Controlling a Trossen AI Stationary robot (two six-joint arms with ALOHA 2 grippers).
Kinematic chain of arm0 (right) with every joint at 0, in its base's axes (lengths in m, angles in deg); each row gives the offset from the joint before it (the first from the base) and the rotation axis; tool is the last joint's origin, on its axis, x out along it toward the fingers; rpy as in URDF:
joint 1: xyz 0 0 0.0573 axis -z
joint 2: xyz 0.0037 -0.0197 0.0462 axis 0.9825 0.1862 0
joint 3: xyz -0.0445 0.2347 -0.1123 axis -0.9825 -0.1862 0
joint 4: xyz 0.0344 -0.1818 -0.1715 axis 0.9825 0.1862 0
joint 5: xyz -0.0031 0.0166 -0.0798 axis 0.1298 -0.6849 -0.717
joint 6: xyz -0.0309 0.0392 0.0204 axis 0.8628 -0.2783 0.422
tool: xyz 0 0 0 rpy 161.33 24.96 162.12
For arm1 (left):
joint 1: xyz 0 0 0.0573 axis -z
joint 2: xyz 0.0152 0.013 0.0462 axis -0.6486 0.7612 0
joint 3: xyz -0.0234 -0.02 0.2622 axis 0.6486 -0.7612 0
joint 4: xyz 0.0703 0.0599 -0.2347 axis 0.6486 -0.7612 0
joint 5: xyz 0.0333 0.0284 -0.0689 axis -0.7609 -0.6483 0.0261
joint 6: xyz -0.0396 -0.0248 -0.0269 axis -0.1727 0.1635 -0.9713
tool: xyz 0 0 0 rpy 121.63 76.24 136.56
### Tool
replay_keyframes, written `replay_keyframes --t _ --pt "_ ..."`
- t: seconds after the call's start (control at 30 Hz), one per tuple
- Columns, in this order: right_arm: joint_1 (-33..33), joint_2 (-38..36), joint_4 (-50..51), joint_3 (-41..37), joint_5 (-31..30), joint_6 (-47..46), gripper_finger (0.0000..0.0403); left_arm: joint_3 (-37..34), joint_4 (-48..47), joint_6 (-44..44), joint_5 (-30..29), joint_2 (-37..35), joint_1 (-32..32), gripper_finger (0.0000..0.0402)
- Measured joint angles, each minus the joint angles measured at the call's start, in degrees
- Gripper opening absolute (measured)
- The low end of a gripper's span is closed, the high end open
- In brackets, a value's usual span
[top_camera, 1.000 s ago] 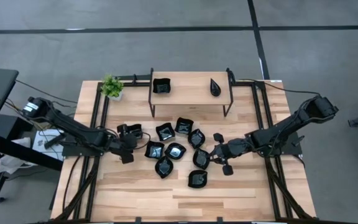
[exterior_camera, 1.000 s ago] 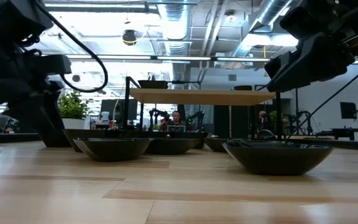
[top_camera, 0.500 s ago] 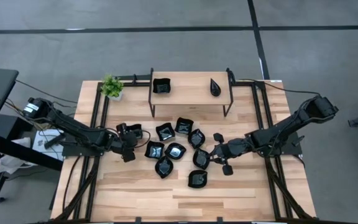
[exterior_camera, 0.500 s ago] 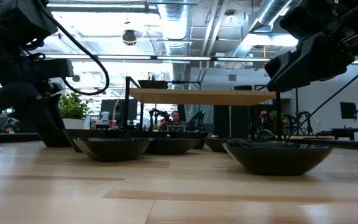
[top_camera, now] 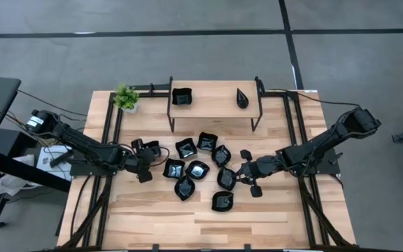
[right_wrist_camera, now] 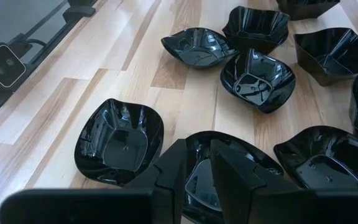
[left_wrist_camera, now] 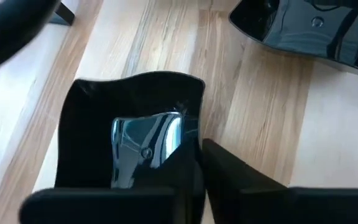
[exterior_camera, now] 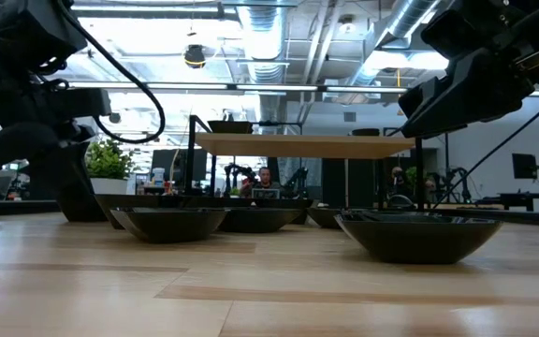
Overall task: Pick & Place Mini shaped plates
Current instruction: Stack the black distorted square plate on top of the black distorted square plate on the shelf
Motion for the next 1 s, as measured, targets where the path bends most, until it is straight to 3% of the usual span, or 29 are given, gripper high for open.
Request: replay_keyframes --t 0.13,0.67,1.0 --pt "0.0 0.0 0.0 0.0 0.0 0.0 0.007 0.0 0.0 0.0 -0.8 0.0 0.0 0.0008" --pt "0.0 0.0 0.0 0.0 0.0 -0.2 0.007 3.7 -1.0 3.8 -0.8 0.0 0.0 0.0008" --pt "0.0 0.0 0.1 0.0 0.0 -0.1 0.007 13.8 -14.6 7.5 -3.9 0.0 0.0 0.0008"
